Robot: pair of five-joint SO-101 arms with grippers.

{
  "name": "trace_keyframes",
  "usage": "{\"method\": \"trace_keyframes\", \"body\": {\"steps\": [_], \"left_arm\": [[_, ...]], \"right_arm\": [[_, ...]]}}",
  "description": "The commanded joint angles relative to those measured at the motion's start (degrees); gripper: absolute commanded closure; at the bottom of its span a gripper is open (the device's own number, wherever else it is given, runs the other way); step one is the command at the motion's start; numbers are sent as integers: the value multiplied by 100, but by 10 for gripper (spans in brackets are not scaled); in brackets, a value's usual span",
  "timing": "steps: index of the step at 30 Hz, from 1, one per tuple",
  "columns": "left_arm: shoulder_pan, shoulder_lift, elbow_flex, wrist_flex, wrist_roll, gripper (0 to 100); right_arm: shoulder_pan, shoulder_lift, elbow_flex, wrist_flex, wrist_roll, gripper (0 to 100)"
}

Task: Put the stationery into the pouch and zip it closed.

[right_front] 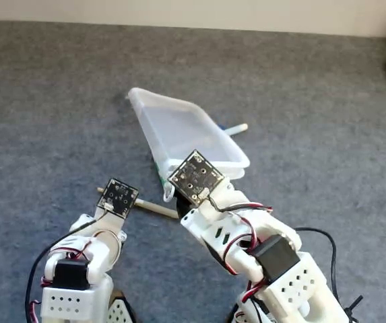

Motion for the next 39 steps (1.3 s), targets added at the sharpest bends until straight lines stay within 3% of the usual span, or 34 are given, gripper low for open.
{"method": "trace_keyframes", "body": {"steps": [1, 16, 23, 30, 39], "left_arm": [[-4, -40, 127, 26, -53, 994], [110, -66, -295, -123, -53, 993], [22, -66, -1086, -844, -35, 993], [22, -66, -1200, -1002, -53, 993], [752, -40, -2273, -1459, -9, 979]], "right_arm": [[4, -163, -57, -127, 97, 994], [-4, -268, 198, -136, 88, 994], [-4, -1604, 734, -127, 79, 993], [-4, -2624, 1367, -127, 88, 992], [-4, -3116, 1684, -127, 53, 992]]}}
